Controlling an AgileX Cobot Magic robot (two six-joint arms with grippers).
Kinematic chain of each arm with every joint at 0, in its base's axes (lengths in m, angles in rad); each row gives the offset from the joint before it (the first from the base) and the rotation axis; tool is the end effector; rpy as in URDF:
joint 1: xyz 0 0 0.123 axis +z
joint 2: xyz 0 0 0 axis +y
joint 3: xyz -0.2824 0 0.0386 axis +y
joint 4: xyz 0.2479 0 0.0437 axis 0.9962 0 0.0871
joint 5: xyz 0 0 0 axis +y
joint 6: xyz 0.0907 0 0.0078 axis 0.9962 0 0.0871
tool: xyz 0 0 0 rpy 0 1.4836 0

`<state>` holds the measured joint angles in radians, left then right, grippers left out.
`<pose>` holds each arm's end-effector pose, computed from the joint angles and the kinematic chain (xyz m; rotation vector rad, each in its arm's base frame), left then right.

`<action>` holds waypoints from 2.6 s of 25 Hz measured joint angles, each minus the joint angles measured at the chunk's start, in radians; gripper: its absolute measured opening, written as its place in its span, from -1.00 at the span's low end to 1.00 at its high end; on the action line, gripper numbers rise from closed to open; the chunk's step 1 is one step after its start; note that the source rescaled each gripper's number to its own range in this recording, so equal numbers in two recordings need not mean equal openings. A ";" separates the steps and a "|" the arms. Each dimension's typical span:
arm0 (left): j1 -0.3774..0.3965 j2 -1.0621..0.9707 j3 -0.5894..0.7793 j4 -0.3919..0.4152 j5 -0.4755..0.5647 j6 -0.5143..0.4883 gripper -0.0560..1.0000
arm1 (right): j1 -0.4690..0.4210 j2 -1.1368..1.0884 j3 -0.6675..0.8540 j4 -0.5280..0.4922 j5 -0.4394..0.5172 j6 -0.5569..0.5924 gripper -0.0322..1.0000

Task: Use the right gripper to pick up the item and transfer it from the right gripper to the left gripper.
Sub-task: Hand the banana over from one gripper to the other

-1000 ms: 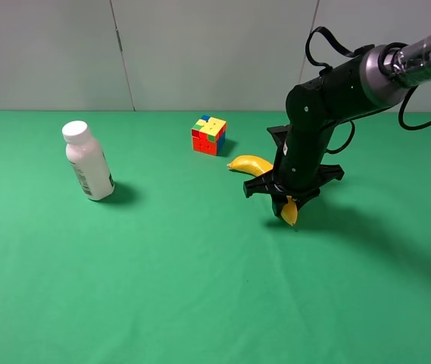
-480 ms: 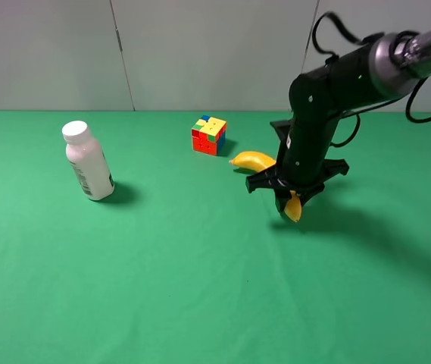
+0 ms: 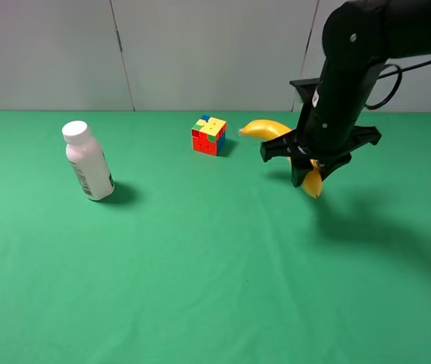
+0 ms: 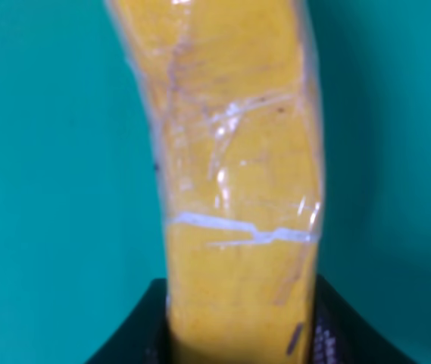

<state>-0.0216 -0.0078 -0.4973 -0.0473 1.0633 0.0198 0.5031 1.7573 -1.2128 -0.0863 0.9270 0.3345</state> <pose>-0.0060 -0.0036 0.2762 0.0447 2.0409 -0.0577 0.3025 0.1593 0.2131 -0.3141 2.9245 0.0126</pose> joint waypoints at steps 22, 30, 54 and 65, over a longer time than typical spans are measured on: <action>0.000 0.000 0.000 0.000 -0.006 0.000 0.96 | 0.192 -0.138 0.000 0.075 0.159 -0.158 -0.94; 0.000 0.000 0.000 0.000 -0.009 0.004 0.96 | 0.359 -0.138 0.000 0.075 0.159 -0.158 -0.94; -0.025 0.585 -0.184 -0.261 -0.009 0.491 0.96 | 0.465 -0.138 -0.090 0.065 0.152 -0.285 -0.94; -0.268 0.867 -0.334 -0.257 -0.038 0.641 0.96 | 0.465 -0.134 -0.091 0.012 0.157 -0.312 -0.94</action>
<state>-0.2899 0.8592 -0.8316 -0.3038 1.0256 0.6605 0.9677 1.6234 -1.3035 -0.0744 1.0842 0.0224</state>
